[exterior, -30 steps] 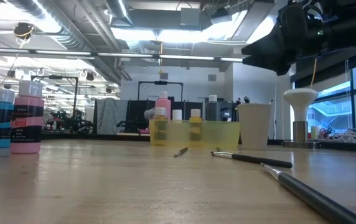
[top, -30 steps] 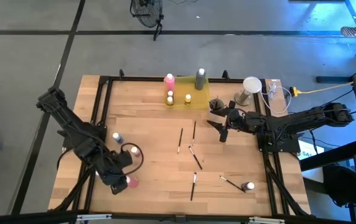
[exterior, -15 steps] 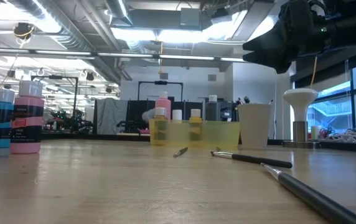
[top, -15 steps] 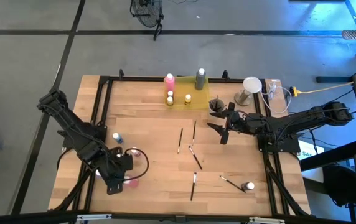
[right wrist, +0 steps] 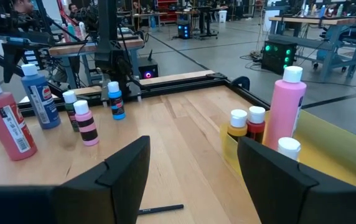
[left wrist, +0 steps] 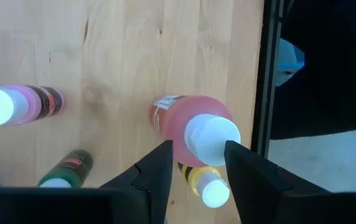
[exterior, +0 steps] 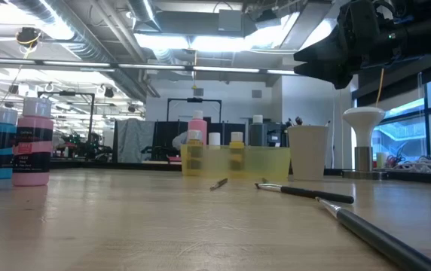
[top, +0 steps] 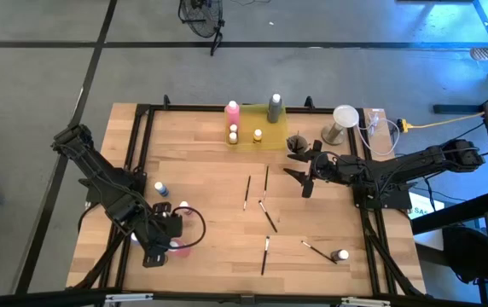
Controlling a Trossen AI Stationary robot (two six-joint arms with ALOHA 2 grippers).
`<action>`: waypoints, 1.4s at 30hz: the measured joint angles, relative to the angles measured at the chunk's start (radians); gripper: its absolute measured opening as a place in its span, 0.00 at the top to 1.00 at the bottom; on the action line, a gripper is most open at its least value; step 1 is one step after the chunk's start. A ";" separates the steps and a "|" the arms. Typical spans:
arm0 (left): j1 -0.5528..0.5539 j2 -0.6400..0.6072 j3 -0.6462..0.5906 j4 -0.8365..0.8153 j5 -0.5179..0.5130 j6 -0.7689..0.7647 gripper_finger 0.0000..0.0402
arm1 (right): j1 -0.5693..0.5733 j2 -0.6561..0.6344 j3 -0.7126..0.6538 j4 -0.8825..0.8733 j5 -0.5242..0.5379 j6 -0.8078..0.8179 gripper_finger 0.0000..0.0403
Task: Pick & Place Paint Supplies
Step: Put the large pink paint bottle into the yellow bin
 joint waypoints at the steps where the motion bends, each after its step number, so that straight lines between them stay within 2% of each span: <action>1: 0.000 -0.001 0.004 -0.007 0.000 0.005 0.65 | 0.000 0.000 0.000 0.000 0.001 0.000 0.39; 11: 0.000 0.000 0.033 -0.008 -0.034 0.059 0.70 | 0.000 0.000 0.000 0.000 0.002 0.000 0.39; 25: 0.000 -0.001 0.033 0.000 -0.026 0.057 0.77 | 0.000 0.000 0.000 -0.002 0.002 0.000 0.39; 31: 0.000 -0.001 0.034 0.008 -0.034 0.060 0.76 | 0.000 0.000 0.000 -0.002 0.002 0.000 0.39; 37: 0.000 -0.001 0.034 0.010 -0.085 0.035 0.75 | 0.000 0.000 0.000 -0.002 0.002 0.000 0.39; 42: -0.005 -0.001 0.034 0.030 -0.087 0.073 0.76 | 0.000 0.000 0.000 -0.002 0.001 0.000 0.39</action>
